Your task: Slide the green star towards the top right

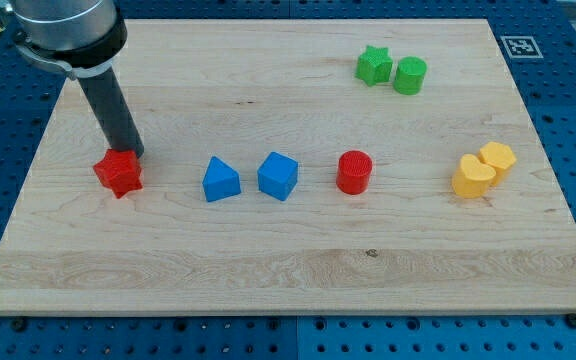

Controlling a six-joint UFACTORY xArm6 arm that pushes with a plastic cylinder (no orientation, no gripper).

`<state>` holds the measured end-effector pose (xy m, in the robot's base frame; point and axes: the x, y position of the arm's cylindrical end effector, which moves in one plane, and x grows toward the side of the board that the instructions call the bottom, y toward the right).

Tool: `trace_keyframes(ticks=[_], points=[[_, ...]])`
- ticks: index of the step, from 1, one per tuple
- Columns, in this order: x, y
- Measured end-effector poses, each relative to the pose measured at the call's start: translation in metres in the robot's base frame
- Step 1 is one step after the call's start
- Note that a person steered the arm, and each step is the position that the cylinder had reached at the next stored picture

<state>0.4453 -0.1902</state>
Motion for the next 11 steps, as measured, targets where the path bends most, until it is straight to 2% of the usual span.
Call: trace_keyframes(ticks=[2, 3, 4, 5, 6, 8, 9, 11], points=[[0.002, -0.001], [-0.046, 0.026], [-0.073, 0.093], [-0.074, 0.175], [-0.056, 0.244], [-0.056, 0.256], [-0.086, 0.256], [-0.116, 0.284]])
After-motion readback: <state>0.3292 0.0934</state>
